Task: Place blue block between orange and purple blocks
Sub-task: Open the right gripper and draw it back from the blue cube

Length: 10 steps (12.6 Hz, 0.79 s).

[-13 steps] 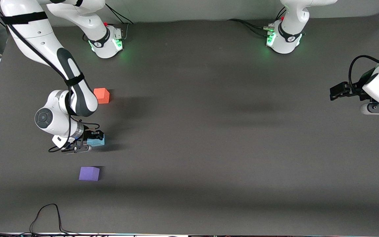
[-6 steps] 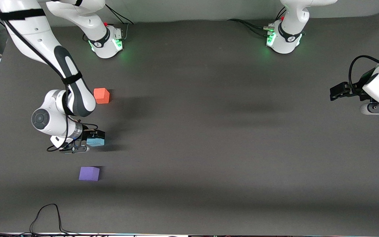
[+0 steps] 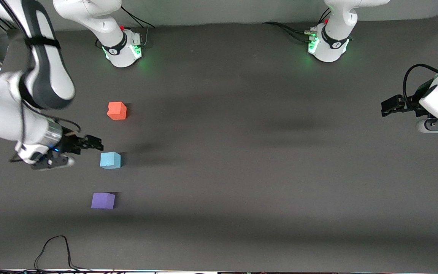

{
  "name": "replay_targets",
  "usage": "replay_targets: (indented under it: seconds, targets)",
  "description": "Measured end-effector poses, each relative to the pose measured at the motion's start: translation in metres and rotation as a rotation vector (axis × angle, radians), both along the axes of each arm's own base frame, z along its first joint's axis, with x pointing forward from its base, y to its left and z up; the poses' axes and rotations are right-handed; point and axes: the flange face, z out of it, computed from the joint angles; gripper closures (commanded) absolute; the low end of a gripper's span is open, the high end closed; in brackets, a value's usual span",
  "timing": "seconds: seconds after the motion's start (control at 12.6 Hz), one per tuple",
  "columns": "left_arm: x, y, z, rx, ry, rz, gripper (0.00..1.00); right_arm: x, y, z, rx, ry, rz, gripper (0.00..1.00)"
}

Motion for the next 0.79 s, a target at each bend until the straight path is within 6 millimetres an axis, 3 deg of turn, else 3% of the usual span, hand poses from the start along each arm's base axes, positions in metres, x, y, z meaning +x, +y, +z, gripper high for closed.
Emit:
replay_targets:
  seconds: [0.16,0.32,0.55,0.79]
  targets:
    - [0.000,0.000,0.000,0.000,0.000,0.000,0.00,-0.009,-0.005,0.054,0.002,0.010,0.018,0.00]
    - [0.000,0.000,0.000,0.000,0.000,0.000,0.00,-0.011,-0.023,0.093,-0.010,0.015,0.005,0.00]
    - [0.000,0.000,0.000,0.000,0.000,0.000,0.00,-0.012,-0.044,0.123,-0.049,0.015,-0.008,0.00]
    - [0.000,0.000,0.000,0.000,0.000,0.000,0.00,-0.012,-0.026,0.134,-0.065,0.016,-0.018,0.00]
